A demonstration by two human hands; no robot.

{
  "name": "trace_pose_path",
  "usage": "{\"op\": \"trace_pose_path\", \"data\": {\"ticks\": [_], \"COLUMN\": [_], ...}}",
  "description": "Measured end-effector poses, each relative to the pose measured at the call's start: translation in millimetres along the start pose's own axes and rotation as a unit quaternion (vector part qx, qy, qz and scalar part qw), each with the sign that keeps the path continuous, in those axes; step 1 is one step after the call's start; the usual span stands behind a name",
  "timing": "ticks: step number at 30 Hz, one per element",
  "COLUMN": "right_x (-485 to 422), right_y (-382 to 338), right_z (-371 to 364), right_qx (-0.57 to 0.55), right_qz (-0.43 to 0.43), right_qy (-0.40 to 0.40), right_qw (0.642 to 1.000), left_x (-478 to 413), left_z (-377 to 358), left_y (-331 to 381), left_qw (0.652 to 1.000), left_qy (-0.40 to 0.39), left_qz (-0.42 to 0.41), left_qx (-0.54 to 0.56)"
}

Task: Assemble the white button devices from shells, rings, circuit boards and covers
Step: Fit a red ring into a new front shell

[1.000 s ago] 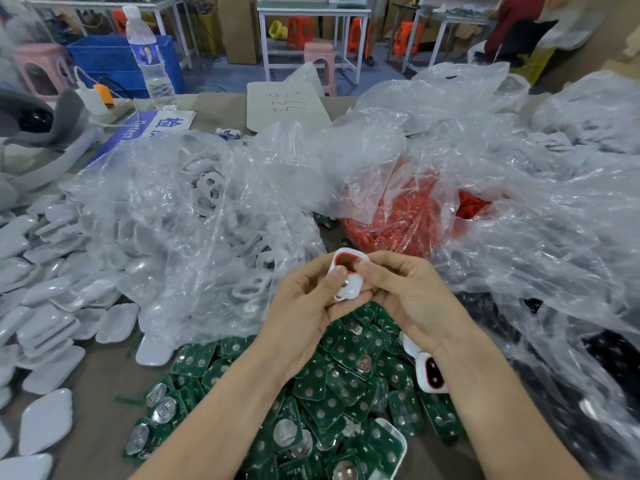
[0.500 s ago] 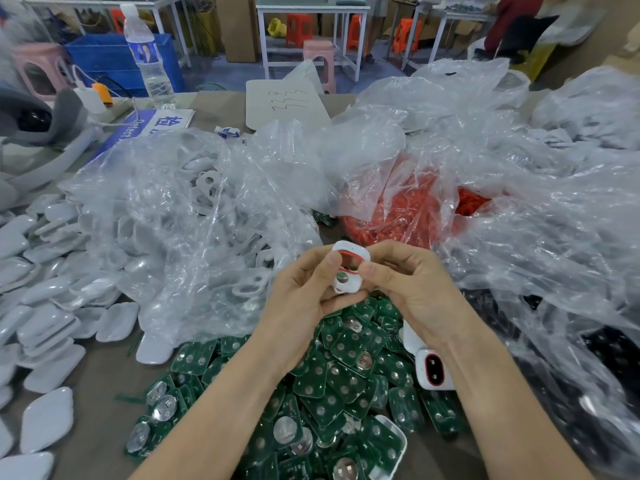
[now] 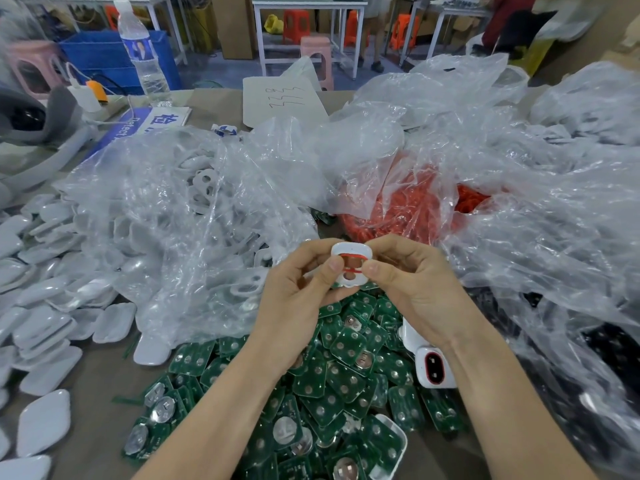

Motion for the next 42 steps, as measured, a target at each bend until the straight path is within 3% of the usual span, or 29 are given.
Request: {"op": "trace_pose_path", "data": {"ticks": [6, 11, 19, 31, 42], "right_x": [-0.6, 1.4, 7.4, 7.8, 11.4], "right_y": [-17.5, -21.8, -28.3, -27.1, -26.6], "right_z": [22.3, 23.3, 20.0, 17.2, 17.0], "right_qx": [0.072, 0.118, 0.141, 0.160, 0.223], "right_qz": [0.092, 0.127, 0.167, 0.154, 0.165], "right_qy": [0.116, 0.153, 0.173, 0.177, 0.203], "right_qw": [0.986, 0.973, 0.960, 0.959, 0.939], "left_x": [0.7, 1.6, 2.8, 4.7, 6.1], "left_z": [0.7, -0.1, -1.9, -1.9, 0.3], "left_y": [-12.6, -20.7, -22.5, -20.8, -11.0], "left_qw": [0.998, 0.994, 0.991, 0.994, 0.997], "left_qy": [0.017, 0.019, 0.029, 0.034, 0.046], "left_qz": [0.049, 0.088, 0.096, 0.083, 0.014], "left_qx": [0.024, 0.064, 0.084, 0.065, -0.062]}}
Point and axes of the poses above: each hand's wrist, its own x-axis away from the middle knuckle, its own z-axis out of the back of the hand, y = z × x, the point moved 10 cm from there along -x, towards the middle knuckle, and after that the axes turned 10 degrees about y, right-handed, at the moved point
